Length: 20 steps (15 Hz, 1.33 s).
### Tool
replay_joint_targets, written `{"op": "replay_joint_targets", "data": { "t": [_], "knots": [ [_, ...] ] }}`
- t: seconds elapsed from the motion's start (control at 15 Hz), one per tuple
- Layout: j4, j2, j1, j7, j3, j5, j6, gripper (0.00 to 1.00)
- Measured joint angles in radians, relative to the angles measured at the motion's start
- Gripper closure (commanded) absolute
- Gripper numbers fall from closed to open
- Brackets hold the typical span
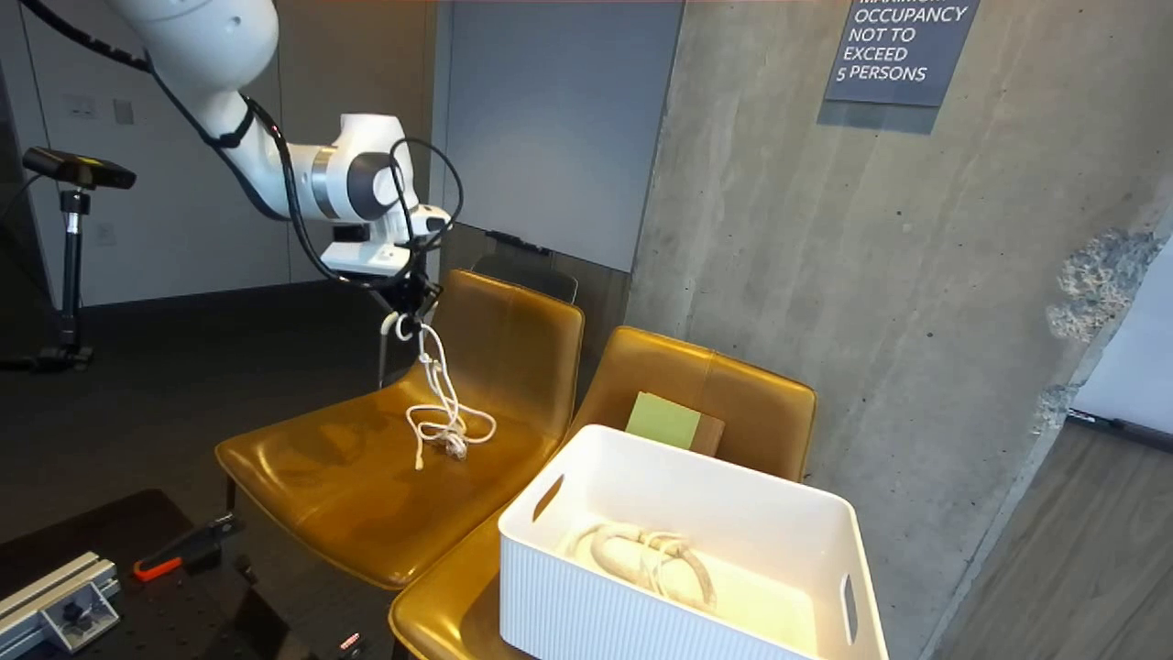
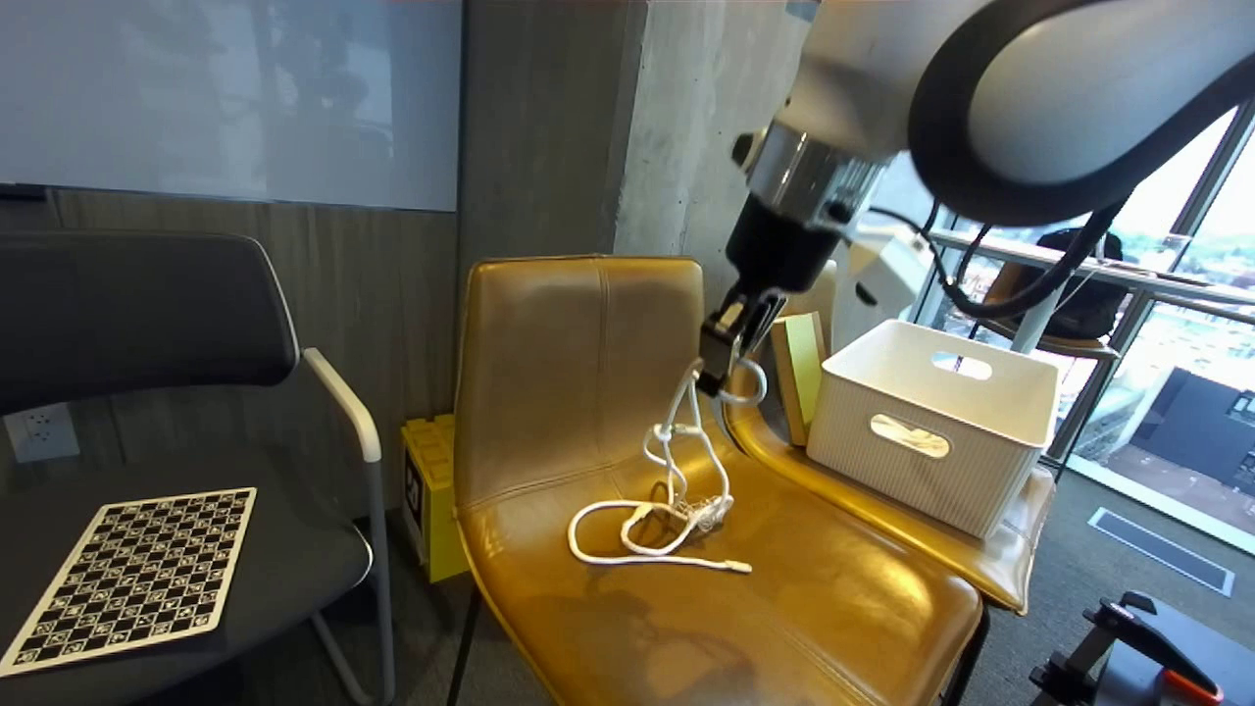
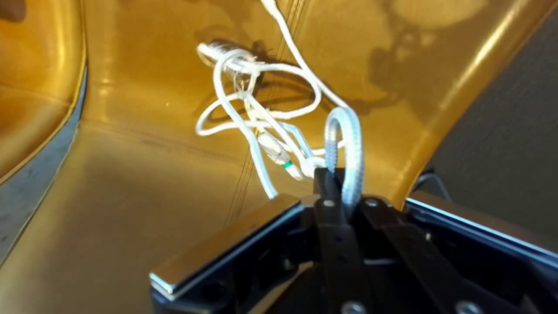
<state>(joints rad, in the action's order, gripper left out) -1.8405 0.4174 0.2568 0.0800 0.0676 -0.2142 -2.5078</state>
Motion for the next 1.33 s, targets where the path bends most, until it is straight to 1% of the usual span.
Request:
{"op": "replay_joint_targets", "data": {
  "t": [0.2, 0.47, 0.8, 1.07, 1.2, 1.33],
  "knots": [
    [-0.010, -0.138, 0.000, 0.033, 0.000, -0.007, 0.002, 0.99],
    [-0.011, -0.314, -0.005, 0.040, 0.008, -0.006, 0.028, 0.99],
    [0.041, -0.514, -0.021, 0.036, 0.040, 0.001, 0.143, 0.99],
    [0.151, -0.634, -0.027, 0.015, 0.061, 0.018, 0.285, 0.99],
    [0.237, -0.672, -0.028, -0.006, 0.067, 0.025, 0.382, 0.99],
    [0.347, -0.690, -0.034, -0.030, 0.072, 0.028, 0.497, 0.99]
  ]
}}
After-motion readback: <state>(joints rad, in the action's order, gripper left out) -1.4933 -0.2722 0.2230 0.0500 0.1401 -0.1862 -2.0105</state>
